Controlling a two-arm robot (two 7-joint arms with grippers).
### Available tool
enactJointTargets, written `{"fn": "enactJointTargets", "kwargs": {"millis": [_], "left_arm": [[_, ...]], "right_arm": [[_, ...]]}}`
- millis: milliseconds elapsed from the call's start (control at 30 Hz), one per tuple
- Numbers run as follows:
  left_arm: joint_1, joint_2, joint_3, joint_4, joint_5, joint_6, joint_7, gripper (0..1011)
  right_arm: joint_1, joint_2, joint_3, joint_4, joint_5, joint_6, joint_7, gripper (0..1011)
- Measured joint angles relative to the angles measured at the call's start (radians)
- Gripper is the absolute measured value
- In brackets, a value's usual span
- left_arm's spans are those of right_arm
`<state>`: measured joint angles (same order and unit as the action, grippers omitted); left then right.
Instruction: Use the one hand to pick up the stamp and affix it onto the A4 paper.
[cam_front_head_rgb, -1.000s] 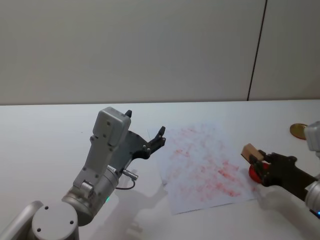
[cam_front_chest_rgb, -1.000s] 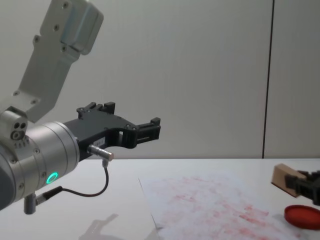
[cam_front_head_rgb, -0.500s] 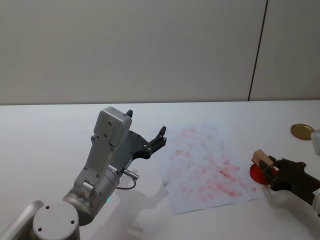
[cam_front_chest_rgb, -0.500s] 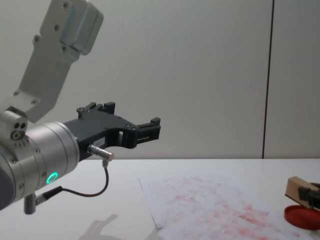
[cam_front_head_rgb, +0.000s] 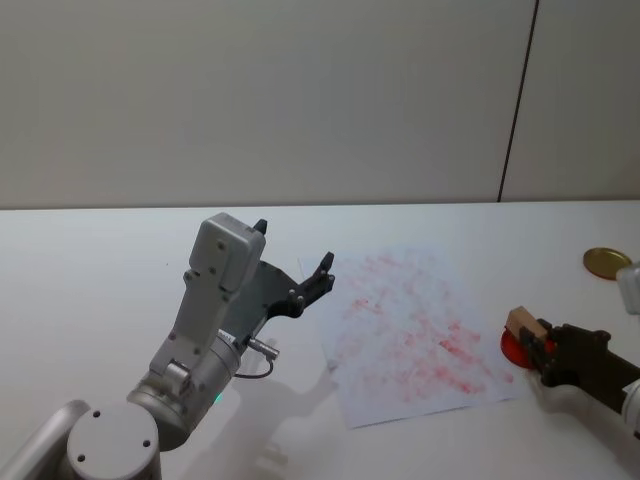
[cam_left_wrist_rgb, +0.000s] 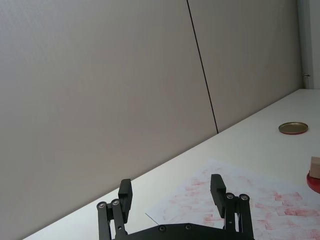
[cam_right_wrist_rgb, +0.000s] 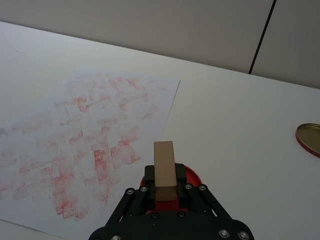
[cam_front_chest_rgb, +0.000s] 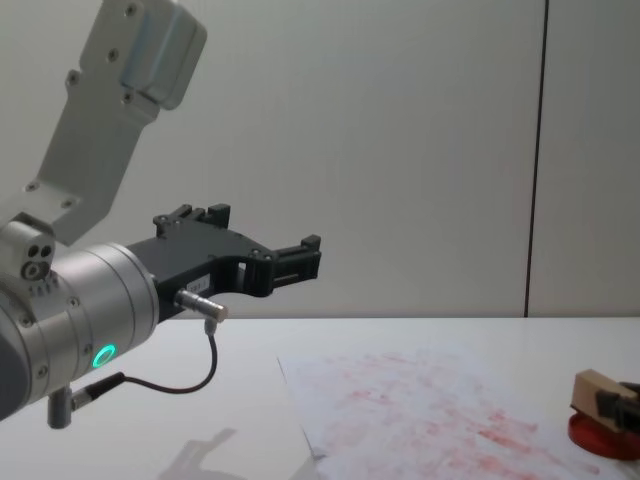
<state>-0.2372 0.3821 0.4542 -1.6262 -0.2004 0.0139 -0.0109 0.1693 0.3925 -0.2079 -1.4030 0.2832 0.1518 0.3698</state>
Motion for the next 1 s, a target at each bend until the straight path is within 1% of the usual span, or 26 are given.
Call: {"fn": "enactJointTargets", "kwargs": {"millis": [467,633,667,700,733,833,867,900,967,1000], "left_arm": [[0.0,0.0,0.0,0.0,0.0,0.0,0.0,993],[0.0,0.0,0.0,0.0,0.0,0.0,0.0,993],[0.0,0.0,0.0,0.0,0.0,0.0,0.0,993],[0.0,0.0,0.0,0.0,0.0,0.0,0.0,993],[0.0,0.0,0.0,0.0,0.0,0.0,0.0,993],[0.0,0.0,0.0,0.0,0.0,0.0,0.0,993],[0.0,0.0,0.0,0.0,0.0,0.0,0.0,993],[0.0,0.0,0.0,0.0,0.0,0.0,0.0,993],[0.0,0.0,0.0,0.0,0.0,0.0,0.0,993],[0.0,0.0,0.0,0.0,0.0,0.0,0.0,993]], "right_arm": [[0.016,-0.008,-0.006,0.027,-0.007,0.019,0.006,222],[0.018,-0.009,-0.007,0.029,-0.006,0.02,0.005,333],[0.018,-0.009,-0.007,0.029,-0.005,0.019,0.004,392],[0.018,-0.009,-0.007,0.029,-0.004,0.019,0.003,418],[0.018,-0.009,-0.007,0.027,-0.003,0.016,0.001,480],[0.017,-0.009,-0.006,0.023,-0.001,0.01,-0.004,537],[0.016,-0.009,-0.006,0.019,0.0,0.006,-0.006,594],[0.015,-0.009,-0.005,0.016,0.0,0.004,-0.008,621],[0.013,-0.007,-0.004,0.007,0.0,-0.004,-0.013,652],[0.012,-0.007,-0.004,0.005,0.0,-0.007,-0.014,722]]}}
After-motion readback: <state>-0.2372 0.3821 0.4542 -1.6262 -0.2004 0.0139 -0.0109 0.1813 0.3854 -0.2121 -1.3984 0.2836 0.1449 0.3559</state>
